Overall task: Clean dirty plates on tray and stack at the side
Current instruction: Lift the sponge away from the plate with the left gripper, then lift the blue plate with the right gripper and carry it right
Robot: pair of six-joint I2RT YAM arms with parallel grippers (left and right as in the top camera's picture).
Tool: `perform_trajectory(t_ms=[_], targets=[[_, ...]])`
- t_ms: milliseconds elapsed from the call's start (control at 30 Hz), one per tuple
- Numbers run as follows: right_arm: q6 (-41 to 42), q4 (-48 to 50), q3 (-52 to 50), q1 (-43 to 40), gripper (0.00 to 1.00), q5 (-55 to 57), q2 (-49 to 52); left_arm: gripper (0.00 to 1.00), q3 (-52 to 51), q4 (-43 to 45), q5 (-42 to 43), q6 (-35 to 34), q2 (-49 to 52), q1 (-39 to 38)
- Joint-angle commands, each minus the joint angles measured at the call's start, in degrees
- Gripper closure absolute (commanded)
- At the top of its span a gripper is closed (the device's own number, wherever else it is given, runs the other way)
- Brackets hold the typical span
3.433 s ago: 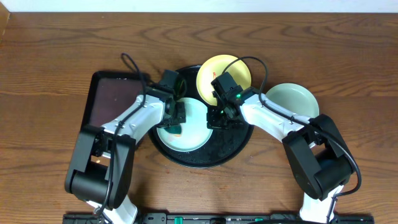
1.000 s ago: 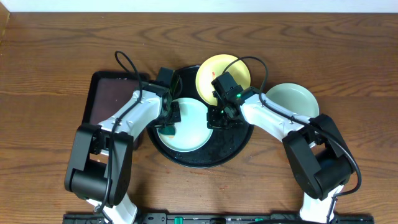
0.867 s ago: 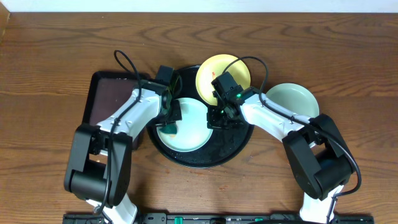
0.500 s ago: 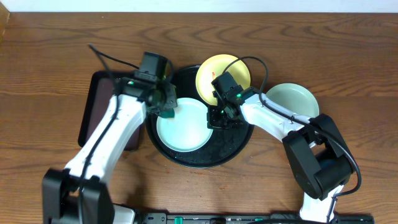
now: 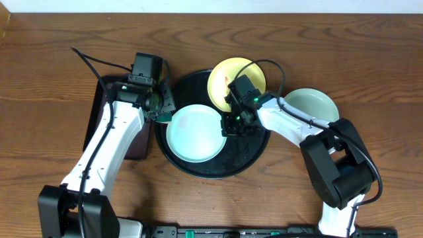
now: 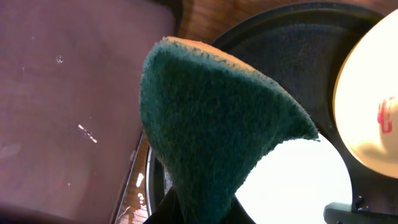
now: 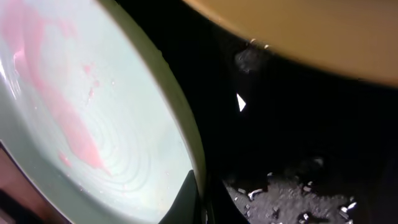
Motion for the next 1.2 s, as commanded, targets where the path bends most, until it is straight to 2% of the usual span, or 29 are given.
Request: perform_trajectory(t_ms=[0,167,267,400,567,900,1167], targets=[[-4.68,-1.64,1.27,-0.09,0.99,-1.42,-4.00,0.92,0.63,-0.22,-1.14,1.09,0.37,0.24],[-9.18,-5.40,1.27,-0.09,0.99,4.68,-11.76,0.92,0.63,-0.15,-1.16,1.09,0.35,0.24],[-9.44,-7.98,1.27,0.17,0.99,12.44,-16.04,0.92,0.63,-0.13,-1.16,1.09,0.35,0.24],[-9.53,-10.86,1.27,1.49,0.99,28.68,-21.55,0.92,0.63,-0.13,-1.16,1.09,0.35,0.24],[-10.54,-11.98,1.27,3.34,0.99,41.59,-26.23,0.92,0.63,0.13,-1.16,1.09,0.35,0.24],[-10.84,-12.35,1.27,10.40,0.99,60.35,-28.50,0.92,0.63,0.22,-1.16,1.09,0.35,0.24],[-10.84,-12.33,1.27,18.56,0.99,83.06,-28.50,0.92,0.63,0.22,-1.14,1.09,0.35,0.24]])
